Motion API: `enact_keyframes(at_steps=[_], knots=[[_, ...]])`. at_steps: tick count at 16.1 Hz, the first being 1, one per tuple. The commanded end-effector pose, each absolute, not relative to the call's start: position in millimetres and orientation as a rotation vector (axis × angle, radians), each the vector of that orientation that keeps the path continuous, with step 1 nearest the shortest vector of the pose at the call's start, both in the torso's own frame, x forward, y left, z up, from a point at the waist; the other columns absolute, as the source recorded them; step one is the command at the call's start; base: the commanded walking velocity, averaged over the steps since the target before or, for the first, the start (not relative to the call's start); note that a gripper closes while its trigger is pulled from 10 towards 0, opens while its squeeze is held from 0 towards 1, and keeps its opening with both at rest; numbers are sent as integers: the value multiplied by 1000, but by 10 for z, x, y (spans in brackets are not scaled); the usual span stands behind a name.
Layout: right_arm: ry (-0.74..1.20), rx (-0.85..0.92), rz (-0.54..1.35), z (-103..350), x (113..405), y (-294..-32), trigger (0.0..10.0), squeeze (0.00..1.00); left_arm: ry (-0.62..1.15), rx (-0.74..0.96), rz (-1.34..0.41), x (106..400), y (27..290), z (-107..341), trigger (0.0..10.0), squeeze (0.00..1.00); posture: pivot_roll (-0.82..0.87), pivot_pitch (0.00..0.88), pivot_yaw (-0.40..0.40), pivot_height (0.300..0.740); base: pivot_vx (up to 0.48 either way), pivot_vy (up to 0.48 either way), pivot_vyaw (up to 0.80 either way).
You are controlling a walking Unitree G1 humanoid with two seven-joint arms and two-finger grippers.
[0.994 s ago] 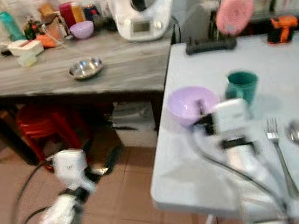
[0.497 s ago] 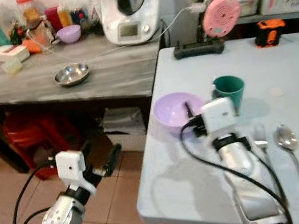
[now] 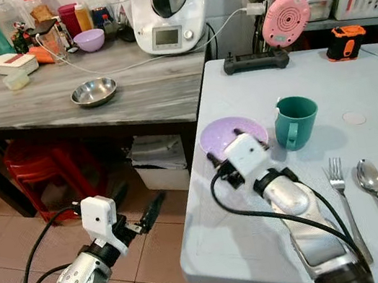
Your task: Setting the table
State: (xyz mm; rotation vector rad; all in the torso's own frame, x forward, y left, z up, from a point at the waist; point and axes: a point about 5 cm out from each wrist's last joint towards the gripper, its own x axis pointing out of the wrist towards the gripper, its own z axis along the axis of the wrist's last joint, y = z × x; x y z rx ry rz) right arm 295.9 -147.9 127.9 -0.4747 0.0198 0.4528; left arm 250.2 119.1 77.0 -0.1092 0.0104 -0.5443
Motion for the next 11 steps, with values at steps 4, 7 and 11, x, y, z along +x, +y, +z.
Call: enact_keyframes(at_steps=[4, 7, 11], knots=[[75, -602, 529, 1222, 3070, -1457, 10000, 0, -18, -109, -617, 2476, 1135, 826, 10000, 0, -93, 0, 26, 740, 0, 0, 0], [104, -632, 539, 1198, 3148, -1467, 10000, 0, -20, -96, -634, 2475, 1127, 829, 10000, 0, -94, 0, 28, 740, 0, 0, 0], [117, -662, 553, 1170, 3217, -1466, 0, 0, -48, -87, -680, 2468, 1100, 866, 10000, 0, -91, 0, 31, 740, 0, 0, 0]])
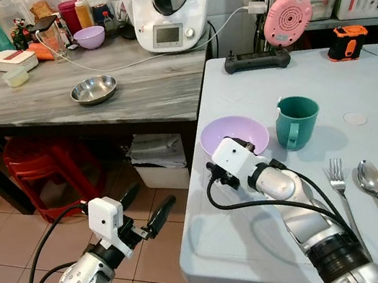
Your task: Setting the table
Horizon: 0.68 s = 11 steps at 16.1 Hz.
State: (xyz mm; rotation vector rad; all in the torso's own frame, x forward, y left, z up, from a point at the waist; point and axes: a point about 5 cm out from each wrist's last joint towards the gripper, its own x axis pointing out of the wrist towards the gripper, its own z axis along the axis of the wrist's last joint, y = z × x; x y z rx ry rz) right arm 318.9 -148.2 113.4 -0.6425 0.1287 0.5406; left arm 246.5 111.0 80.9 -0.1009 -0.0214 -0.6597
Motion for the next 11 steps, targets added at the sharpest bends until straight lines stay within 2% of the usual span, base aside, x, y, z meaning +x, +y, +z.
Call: enact_keyframes(at_steps=[1, 8, 11], knots=[[120, -666, 555, 1159, 3217, -1474, 0, 0, -58, -103, -704, 2452, 1087, 887, 10000, 0, -90, 0, 29, 740, 0, 0, 0], [117, -701, 547, 1109, 3201, -1542, 0, 0, -16, -165, -872, 2377, 1070, 884, 10000, 0, -93, 0, 37, 740, 0, 0, 0], [118, -702, 546, 1105, 3207, -1551, 0, 0, -4, -172, -888, 2370, 1084, 879, 10000, 0, -94, 0, 40, 740, 0, 0, 0]])
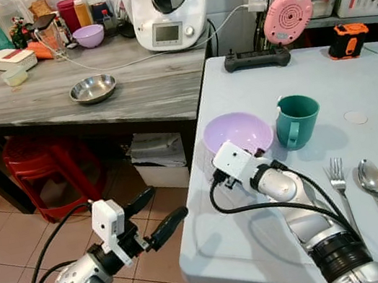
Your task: Setting the table
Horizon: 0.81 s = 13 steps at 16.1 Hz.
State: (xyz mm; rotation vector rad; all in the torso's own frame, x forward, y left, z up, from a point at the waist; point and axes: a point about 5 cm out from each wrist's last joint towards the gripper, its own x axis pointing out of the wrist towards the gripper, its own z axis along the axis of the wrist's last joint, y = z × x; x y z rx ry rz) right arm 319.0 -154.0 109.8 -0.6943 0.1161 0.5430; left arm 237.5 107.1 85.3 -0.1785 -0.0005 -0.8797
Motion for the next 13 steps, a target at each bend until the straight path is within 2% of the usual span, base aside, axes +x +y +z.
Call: enact_keyframes(at_steps=[1, 13], knots=[[120, -700, 547, 1100, 3203, -1552, 0, 0, -2, -173, -891, 2369, 1087, 876, 10000, 0, -94, 0, 39, 740, 0, 0, 0], [54, -705, 511, 1202, 3245, -1547, 0, 0, 0, -176, -876, 2386, 1128, 859, 10000, 0, -97, 0, 42, 740, 0, 0, 0]])
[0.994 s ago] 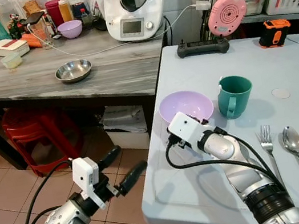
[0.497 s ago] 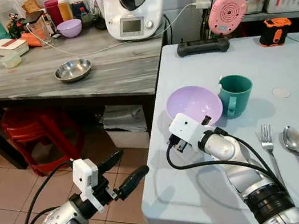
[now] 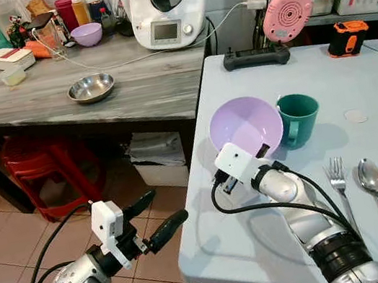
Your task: Setting the table
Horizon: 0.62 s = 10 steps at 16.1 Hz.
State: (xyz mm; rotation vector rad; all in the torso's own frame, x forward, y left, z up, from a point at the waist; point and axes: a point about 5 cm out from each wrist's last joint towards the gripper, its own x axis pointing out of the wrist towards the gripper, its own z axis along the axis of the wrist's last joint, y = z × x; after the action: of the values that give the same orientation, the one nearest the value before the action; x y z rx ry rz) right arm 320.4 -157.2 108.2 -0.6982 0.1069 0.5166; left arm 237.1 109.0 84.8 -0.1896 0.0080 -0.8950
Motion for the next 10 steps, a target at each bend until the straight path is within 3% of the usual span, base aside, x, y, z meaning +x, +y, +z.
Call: enact_keyframes(at_steps=[1, 5, 6, 7, 10], knots=[[37, -706, 512, 1224, 3243, -1536, 0, 0, -5, -171, -861, 2394, 1133, 860, 10000, 0, -97, 0, 42, 740, 0, 0, 0], [-94, -522, 396, 1443, 3166, -1472, 0, 0, 4, -144, -512, 2636, 1361, 833, 10000, 0, -87, 0, 34, 740, 0, 0, 0], [-101, -470, 379, 1442, 3122, -1460, 7765, 0, 16, -133, -431, 2686, 1424, 819, 10000, 0, -85, 0, 33, 740, 0, 0, 0], [-118, -426, 359, 1439, 3060, -1445, 10000, 0, 29, -167, -375, 2726, 1476, 812, 10000, 0, -84, 0, 33, 740, 0, 0, 0], [-122, -328, 273, 1416, 2931, -1467, 10000, 0, 19, -210, -331, 2766, 1520, 832, 10000, 0, -84, 0, 34, 740, 0, 0, 0]])
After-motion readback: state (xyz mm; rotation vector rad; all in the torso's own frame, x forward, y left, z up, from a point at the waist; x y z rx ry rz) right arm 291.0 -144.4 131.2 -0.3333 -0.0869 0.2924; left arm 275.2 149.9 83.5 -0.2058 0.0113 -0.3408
